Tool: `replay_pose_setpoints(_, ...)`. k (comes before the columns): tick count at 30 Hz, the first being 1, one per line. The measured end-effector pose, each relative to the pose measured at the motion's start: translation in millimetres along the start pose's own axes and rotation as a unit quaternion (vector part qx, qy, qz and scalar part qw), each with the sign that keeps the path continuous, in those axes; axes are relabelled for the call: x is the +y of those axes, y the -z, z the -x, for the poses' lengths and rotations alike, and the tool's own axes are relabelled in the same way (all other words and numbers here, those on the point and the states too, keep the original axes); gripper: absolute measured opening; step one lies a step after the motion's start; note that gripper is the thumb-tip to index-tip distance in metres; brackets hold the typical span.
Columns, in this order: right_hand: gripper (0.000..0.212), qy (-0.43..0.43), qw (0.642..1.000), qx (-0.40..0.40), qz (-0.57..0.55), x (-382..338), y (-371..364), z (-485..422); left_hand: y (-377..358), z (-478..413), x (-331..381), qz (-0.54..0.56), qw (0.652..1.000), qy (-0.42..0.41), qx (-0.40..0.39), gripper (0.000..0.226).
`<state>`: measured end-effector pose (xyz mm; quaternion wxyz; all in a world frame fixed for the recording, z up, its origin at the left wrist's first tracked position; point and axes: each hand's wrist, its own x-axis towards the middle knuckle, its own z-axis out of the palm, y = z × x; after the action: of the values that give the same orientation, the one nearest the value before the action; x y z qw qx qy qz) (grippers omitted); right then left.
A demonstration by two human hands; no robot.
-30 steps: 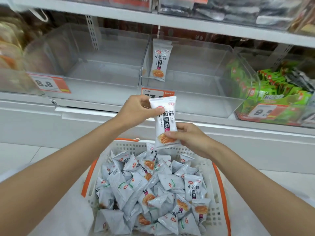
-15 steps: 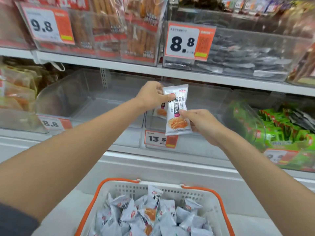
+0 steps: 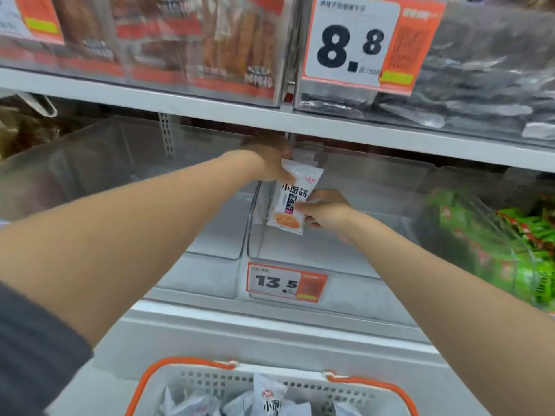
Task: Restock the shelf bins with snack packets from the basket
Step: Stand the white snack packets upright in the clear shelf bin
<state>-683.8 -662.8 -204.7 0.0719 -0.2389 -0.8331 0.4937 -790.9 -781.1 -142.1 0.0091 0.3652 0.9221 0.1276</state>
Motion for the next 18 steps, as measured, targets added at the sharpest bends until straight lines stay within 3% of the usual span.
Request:
replay_pose_setpoints(6, 0.014, -0.029, 0.996, 0.018, 0.078, 1, -13, -20, -10, -9, -3, -0.049, 0.999, 0.004, 0.014, 0.06)
replay_pose_setpoints(18, 0.012, -0.025, 0.995, 0.036, 0.089, 0, -25, -23, -6, 11, -8, 0.049, 0.996, -0.009, 0.07, 0.043)
